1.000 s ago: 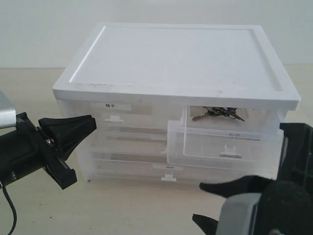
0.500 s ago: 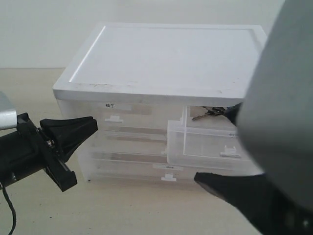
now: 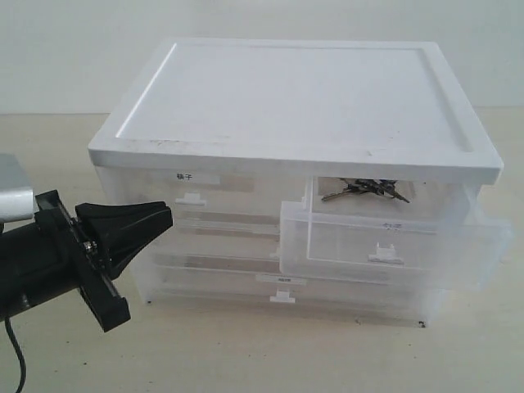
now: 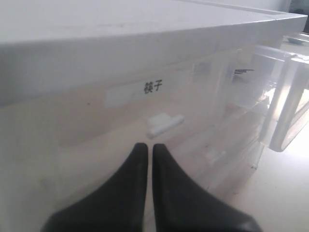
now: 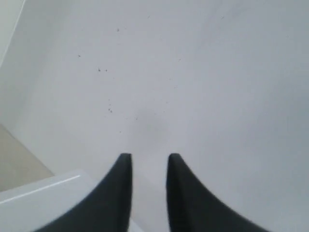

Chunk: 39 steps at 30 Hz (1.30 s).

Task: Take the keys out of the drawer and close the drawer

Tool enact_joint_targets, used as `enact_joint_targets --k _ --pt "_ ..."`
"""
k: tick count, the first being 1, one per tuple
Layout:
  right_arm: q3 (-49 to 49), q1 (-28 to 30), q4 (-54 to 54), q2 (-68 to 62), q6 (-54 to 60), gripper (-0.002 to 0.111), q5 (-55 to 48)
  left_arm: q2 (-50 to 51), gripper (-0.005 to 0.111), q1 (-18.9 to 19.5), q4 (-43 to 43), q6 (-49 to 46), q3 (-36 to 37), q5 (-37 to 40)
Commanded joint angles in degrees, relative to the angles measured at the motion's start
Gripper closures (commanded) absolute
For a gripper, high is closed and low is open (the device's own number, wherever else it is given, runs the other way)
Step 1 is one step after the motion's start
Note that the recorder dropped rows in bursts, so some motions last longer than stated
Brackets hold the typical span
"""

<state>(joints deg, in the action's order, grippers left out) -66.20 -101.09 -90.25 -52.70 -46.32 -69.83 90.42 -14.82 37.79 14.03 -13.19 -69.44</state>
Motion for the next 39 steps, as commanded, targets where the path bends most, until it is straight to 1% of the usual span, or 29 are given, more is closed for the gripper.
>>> enact_joint_targets --k 1,4,8,10,11,13,14,15,16,17,18,19,20,22,23,24,25,26,27,30,32,35,36,37,39 --pt "-0.4 0.0 3.6 0.8 9.1 0.108 -0.1 0.3 0.102 -0.3 0.6 0.5 -0.2 -0.5" --pt "-0.4 0.0 8.0 0.8 11.2 0.109 -0.1 0.3 0.102 -0.3 0.6 0.5 -0.2 -0.5" --pt "1.2 0.0 10.1 0.8 12.4 0.109 -0.1 0.3 0.102 -0.3 0.6 0.5 -0.2 -0.5" --pt "1.6 0.0 21.2 0.8 16.5 0.109 -0.1 0.3 0.102 -0.3 0.6 0.5 -0.2 -0.5" --pt "2.7 0.0 32.6 0.8 18.0 0.109 -0.1 0.3 0.102 -0.3 0.6 0.5 -0.2 -0.5" --pt "5.5 0.0 45.3 0.8 20.5 0.109 -0.1 0.3 0.102 -0.3 0.6 0.5 -0.2 -0.5" --pt "6.6 0.0 47.9 0.8 19.4 0.109 -0.1 0.3 0.102 -0.3 0.6 0.5 -0.2 -0.5" --pt "9.0 -0.7 50.2 1.4 15.8 0.109 -0.1 0.3 0.102 -0.3 0.6 0.5 -0.2 -0.5" --pt "10.7 -2.1 50.7 1.6 14.1 0.109 -0.1 0.3 0.102 -0.3 0.6 0.5 -0.2 -0.5" --pt "14.2 -6.9 49.2 2.2 10.0 0.109 -0.1 0.3 0.102 -0.3 0.6 0.5 -0.2 -0.5" --pt "16.2 -13.5 43.7 2.2 3.9 0.109 -0.1 0.3 0.102 -0.3 0.6 0.5 -0.2 -0.5" --pt "17.0 -19.4 37.7 2.1 0.2 0.109 -0.1 0.3 0.102 -0.3 0.6 0.5 -0.2 -0.5" --pt "17.8 -28.2 28.7 1.5 -5.2 0.109 -0.1 0.3 0.102 -0.3 0.6 0.5 -0.2 -0.5" --pt "17.4 -38.4 19.4 1.4 -6.0 0.109 -0.1 0.3 0.102 -0.3 0.6 0.5 -0.2 -0.5" --pt "17.3 -40.0 16.9 1.6 -6.0 0.109 -0.1 0.3 0.102 -0.3 0.6 0.5 -0.2 -0.5" --pt "17.3 -39.6 16.1 2.3 -5.8 0.109 -0.1 0.3 0.102 -0.3 0.6 0.5 -0.2 -0.5" --pt "17.5 -38.2 16.7 2.9 -5.7 0.109 -0.1 0.3 0.102 -0.3 0.9 0.6 -0.2 -0.5" --pt "17.6 -35.0 18.0 3.0 -4.5 0.109 -0.1 0.3 0.102 -0.3 1.4 0.7 -0.2 -0.5" --pt "17.6 -33.4 18.8 2.8 -3.6 0.109 -0.1 0.3 0.102 -0.3 1.9 0.7 -0.2 -0.5" --pt "17.6 -25.7 19.0 2.8 -2.4 0.108 -0.1 0.3 0.102 -0.3 2.3 0.7 -0.2 -0.5" --pt "17.6 -16.8 18.6 3.6 -2.7 0.108 -0.1 0.3 0.102 -0.3 2.3 0.7 -0.2 -0.5" --pt "17.6 -0.2 18.9 5.6 -1.4 0.108 -0.1 0.3 0.102 -0.3 2.3 0.7 -0.2 -0.5" --pt "17.6 4.2 19.0 6.4 -0.4 0.108 -0.1 0.3 0.102 -0.3 2.3 0.7 -0.2 -0.5" --pt "17.6 10.6 19.0 7.7 0.6 0.108 -0.1 0.3 0.102 -0.3 2.3 0.7 -0.2 -0.5" --pt "17.6 19.2 18.8 10.2 2.5 0.108 -0.1 0.3 0.102 -0.3 2.3 0.7 -0.2 -0.5"
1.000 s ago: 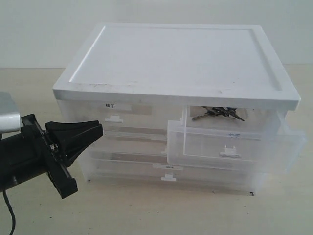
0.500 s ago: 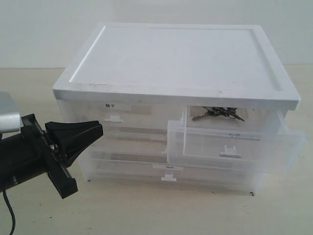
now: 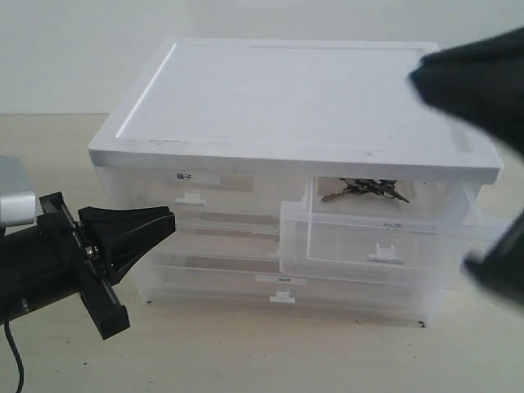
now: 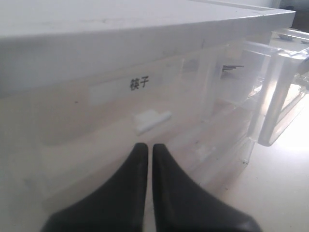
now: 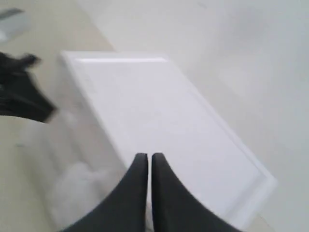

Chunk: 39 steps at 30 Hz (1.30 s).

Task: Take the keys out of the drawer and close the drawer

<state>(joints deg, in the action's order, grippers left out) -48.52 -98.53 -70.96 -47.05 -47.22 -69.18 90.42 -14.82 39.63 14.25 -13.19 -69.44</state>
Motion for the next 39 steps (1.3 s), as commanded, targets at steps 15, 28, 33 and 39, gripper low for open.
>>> enact_joint_targets --k 15,28,33,39 --pt "-5.3 48.8 36.2 24.6 16.3 0.108 -0.8 0.3 0.102 -0.3 0.2 0.9 -0.2 -0.5" --pt "0.5 58.1 40.5 33.2 25.8 0.108 8.2 0.3 0.102 -0.3 0.3 1.1 -0.2 -0.5" --pt "0.5 72.5 44.4 37.8 32.2 0.108 9.1 0.3 0.102 -0.3 -0.7 0.7 -0.2 -0.5" --pt "0.5 95.3 73.5 37.9 52.0 0.108 14.6 0.3 0.102 -0.3 -0.9 0.7 -0.2 -0.5"
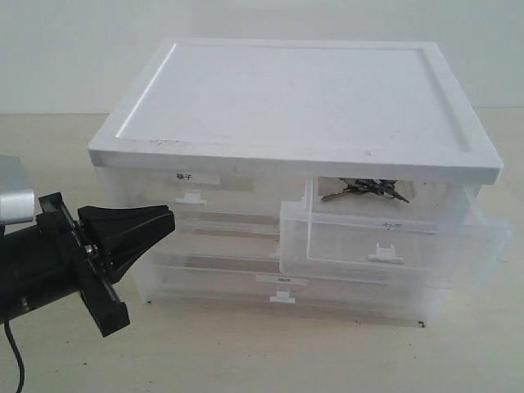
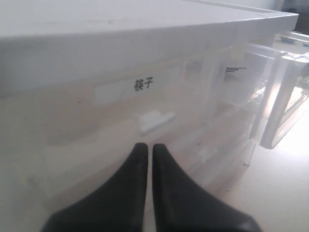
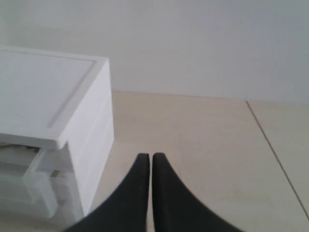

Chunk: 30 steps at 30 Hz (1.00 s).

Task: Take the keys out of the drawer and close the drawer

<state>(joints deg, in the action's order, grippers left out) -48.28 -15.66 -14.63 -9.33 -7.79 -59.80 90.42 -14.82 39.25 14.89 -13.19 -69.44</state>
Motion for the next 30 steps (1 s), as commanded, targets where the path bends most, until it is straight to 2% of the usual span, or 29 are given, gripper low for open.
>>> enact_joint_targets --k 1,4,7,9,11,13,17,19,21,26,28,30 --pt "0.2 14.5 22.0 0.2 14.9 0.108 6.4 0.3 0.102 -0.3 -0.5 0.1 -0.2 -0.5" --pt "0.2 17.2 29.4 -2.6 21.2 0.108 7.9 0.2 0.102 -0.3 -0.5 1.1 -0.2 -0.5" --pt "-1.1 15.4 38.1 -10.2 32.7 0.108 3.4 0.2 0.102 -0.3 -0.5 1.4 -0.2 -0.5" --pt "-4.3 13.9 47.9 -16.3 40.1 0.108 -1.0 0.2 0.102 -0.3 -0.4 1.4 -0.2 -0.5" --pt "-8.7 13.8 49.0 -22.9 41.3 0.108 -5.2 0.2 0.102 -0.3 0.3 1.4 -0.2 -0.5" --pt "-14.8 13.9 40.1 -29.4 34.9 0.108 -7.7 0.2 0.102 -0.3 1.1 1.4 -0.2 -0.5" --pt "-24.3 13.8 12.6 -40.2 13.0 0.108 -10.2 0.2 0.102 -0.3 1.3 1.4 -0.2 -0.5" --pt "-25.8 13.8 6.3 -43.4 8.7 0.108 -10.2 0.2 0.102 -0.3 1.3 1.4 -0.2 -0.5" --pt "-26.7 13.5 9.5 -46.5 14.6 0.108 -10.2 0.2 0.102 -0.3 1.3 1.4 -0.2 -0.5" --pt "-26.7 7.6 33.3 -52.4 44.7 0.105 -7.8 0.2 0.102 -0.3 1.3 1.4 -0.2 -0.5" --pt "-26.7 4.9 38.3 -55.0 51.9 0.094 -5.5 0.2 0.102 -0.3 1.3 1.4 -0.2 -0.5" --pt "-26.7 1.9 38.4 -57.8 52.0 0.078 -7.2 0.2 0.102 -0.3 1.3 1.4 -0.2 -0.5"
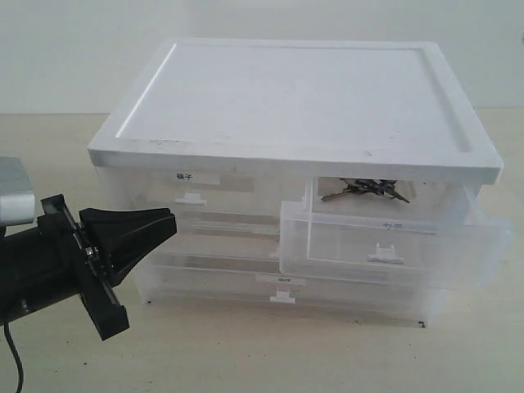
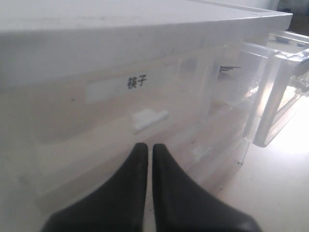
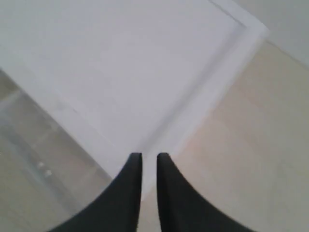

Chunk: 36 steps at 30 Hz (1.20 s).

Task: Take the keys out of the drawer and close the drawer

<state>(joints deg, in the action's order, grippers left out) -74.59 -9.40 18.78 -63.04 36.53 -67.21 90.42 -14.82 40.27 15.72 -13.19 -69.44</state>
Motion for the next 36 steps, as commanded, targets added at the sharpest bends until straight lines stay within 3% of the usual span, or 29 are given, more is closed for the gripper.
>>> enact_joint_targets --k 1,3,6,11,15,29,31,34,36 --pt "-0.3 -6.1 3.7 -5.3 7.7 0.069 -0.8 0.2 0.102 -0.3 0.3 0.5 -0.2 -0.5" --pt "-0.3 -9.9 -1.6 -7.1 8.4 0.061 -1.0 0.2 0.102 -0.3 0.3 0.5 -0.2 -0.5" --pt "-0.3 -16.4 -7.6 -8.7 12.7 0.061 -0.9 0.2 0.102 -0.3 0.3 0.5 -0.2 -0.5" --pt "-0.3 -27.2 -10.3 -9.0 10.4 0.061 -1.8 0.2 0.102 -0.3 0.3 0.5 -0.2 -0.5" --pt "1.9 -33.8 -23.4 -9.1 5.5 0.061 -2.7 0.2 0.102 -0.3 0.3 0.5 -0.2 -0.5" --pt "13.6 -35.2 -27.2 -9.1 2.0 0.061 6.5 0.2 0.102 -0.3 0.3 0.5 -0.2 -0.5" --pt "17.3 -35.2 -30.6 -9.1 -2.2 0.071 11.1 0.2 0.102 -0.3 0.3 0.5 -0.2 -0.5" --pt "19.8 -35.8 -34.2 -8.3 0.2 0.106 11.8 0.2 0.102 -0.3 0.3 0.5 -0.2 -0.5" --pt "19.3 -37.8 -35.0 -6.6 0.2 0.108 13.1 0.2 0.102 -0.3 0.3 0.5 -0.2 -0.5"
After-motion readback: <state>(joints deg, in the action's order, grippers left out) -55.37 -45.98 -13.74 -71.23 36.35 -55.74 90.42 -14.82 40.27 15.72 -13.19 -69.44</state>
